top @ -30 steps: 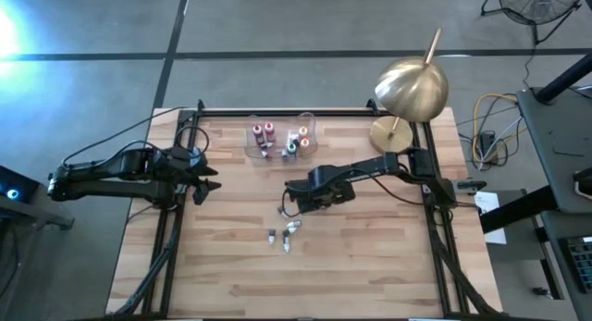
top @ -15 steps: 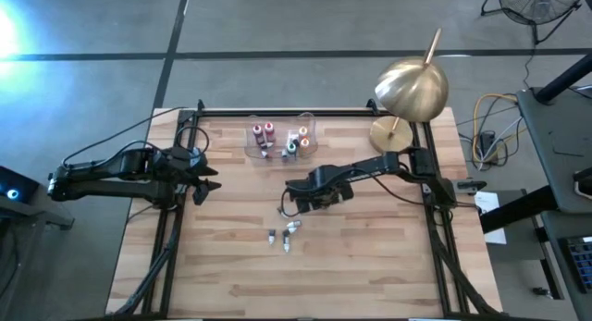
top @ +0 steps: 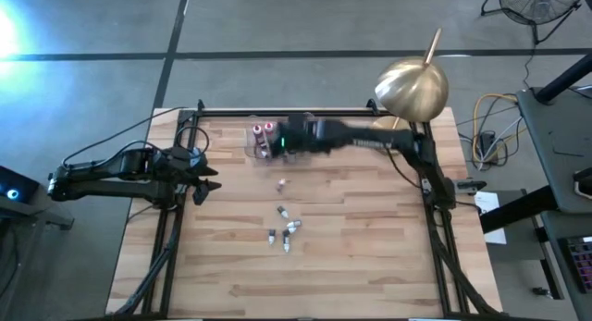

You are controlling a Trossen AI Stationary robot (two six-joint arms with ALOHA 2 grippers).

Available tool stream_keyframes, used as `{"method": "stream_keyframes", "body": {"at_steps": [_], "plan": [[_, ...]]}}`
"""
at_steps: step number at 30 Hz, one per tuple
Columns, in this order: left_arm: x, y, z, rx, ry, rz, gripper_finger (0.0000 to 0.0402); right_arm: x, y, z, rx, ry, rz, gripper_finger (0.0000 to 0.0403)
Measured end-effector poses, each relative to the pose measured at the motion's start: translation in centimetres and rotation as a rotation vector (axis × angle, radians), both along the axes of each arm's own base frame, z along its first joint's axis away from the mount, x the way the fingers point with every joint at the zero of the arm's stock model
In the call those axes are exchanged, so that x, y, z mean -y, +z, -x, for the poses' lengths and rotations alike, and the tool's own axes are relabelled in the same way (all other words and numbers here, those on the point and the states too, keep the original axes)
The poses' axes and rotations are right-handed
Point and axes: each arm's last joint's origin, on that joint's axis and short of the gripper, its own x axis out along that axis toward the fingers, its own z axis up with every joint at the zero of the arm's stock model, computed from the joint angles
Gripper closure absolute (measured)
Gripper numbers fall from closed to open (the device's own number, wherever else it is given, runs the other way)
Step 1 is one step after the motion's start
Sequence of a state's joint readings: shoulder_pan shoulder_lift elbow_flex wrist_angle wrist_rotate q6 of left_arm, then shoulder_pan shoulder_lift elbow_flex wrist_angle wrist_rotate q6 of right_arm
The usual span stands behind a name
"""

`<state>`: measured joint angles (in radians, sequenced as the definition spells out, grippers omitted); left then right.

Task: Pick & Place food coloring
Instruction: Put the small red food coloring bottle into the transparent bin, then put the small orange food coloring bottle into the transparent bin

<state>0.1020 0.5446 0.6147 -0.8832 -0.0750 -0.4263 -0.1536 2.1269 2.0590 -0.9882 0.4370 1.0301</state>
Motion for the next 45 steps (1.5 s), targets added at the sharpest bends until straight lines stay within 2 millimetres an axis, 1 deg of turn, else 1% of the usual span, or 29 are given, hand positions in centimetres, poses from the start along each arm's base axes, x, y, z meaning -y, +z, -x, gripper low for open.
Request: {"method": "stream_keyframes", "body": {"at_steps": [1,3,6,10,14,18,21,24,27,30,34,36,39,41,42,44,45], "plan": [[0.0,0.0,0.0,0.001,0.0,0.0,0.0184,1.4,0.5,0.1,0.009,-0.008,0.011,0.0337],[0.0,0.0,0.0,0.0,0.0,0.0,0.0184,3.6,0.8,0.0,0.017,0.008,0.011,0.0334],[0.0,0.0,0.0,0.0,0.0,0.0,0.0184,5.6,1.0,0.0,0.032,0.06,-0.04,0.0318],[0.0,0.0,0.0,0.0,0.001,0.001,0.0184,6.4,0.8,0.1,0.018,0.053,-0.005,0.0272],[0.0,0.0,0.0,0.001,0.002,0.002,0.0184,6.4,0.9,0.1,0.017,0.056,0.014,0.0213],[0.0,0.0,0.0,0.001,0.002,0.002,0.0184,5.4,1.3,-0.3,-0.008,0.133,0.057,0.0162],[0.0,0.0,0.0,0.002,0.009,0.008,0.0184,3.6,1.8,-0.8,-0.043,0.21,0.126,0.0138],[0.0,0.0,-0.1,0.01,0.03,0.027,0.0184,1.5,2.1,-1.1,-0.076,0.274,0.161,0.0126],[-0.1,0.1,-0.8,0.041,0.061,0.052,0.0184,-0.5,2.0,-1.1,-0.117,0.318,0.15,0.0123],[-0.5,0.0,-2.0,0.045,0.131,0.074,0.0184,-2.0,1.7,-0.8,-0.144,0.288,0.107,0.0122],[-1.8,-1.3,-3.4,-0.056,0.28,0.105,0.0184,-2.7,1.2,0.1,-0.191,0.191,0.048,0.0124],[-2.3,-2.0,-4.0,-0.1,0.32,0.143,0.0184,-2.9,1.0,0.5,-0.221,0.17,0.034,0.0127],[-2.5,-2.9,-4.7,-0.181,0.241,0.154,0.0184,-3.3,0.9,0.8,-0.25,0.158,0.022,0.0133],[-2.7,-2.7,-5.1,-0.197,0.202,0.108,0.0184,-3.6,1.0,0.9,-0.251,0.155,0.017,0.0137],[-2.9,-2.8,-5.3,-0.216,0.221,0.068,0.0184,-3.7,0.9,0.8,-0.248,0.152,0.015,0.0138],[-3.8,-2.6,-5.5,-0.275,0.326,-0.047,0.0184,-3.8,0.9,0.8,-0.243,0.149,0.015,0.0141],[-4.4,-2.2,-5.5,-0.298,0.387,-0.115,0.0184,-3.8,1.0,0.8,-0.24,0.148,0.016,0.0142]]}}
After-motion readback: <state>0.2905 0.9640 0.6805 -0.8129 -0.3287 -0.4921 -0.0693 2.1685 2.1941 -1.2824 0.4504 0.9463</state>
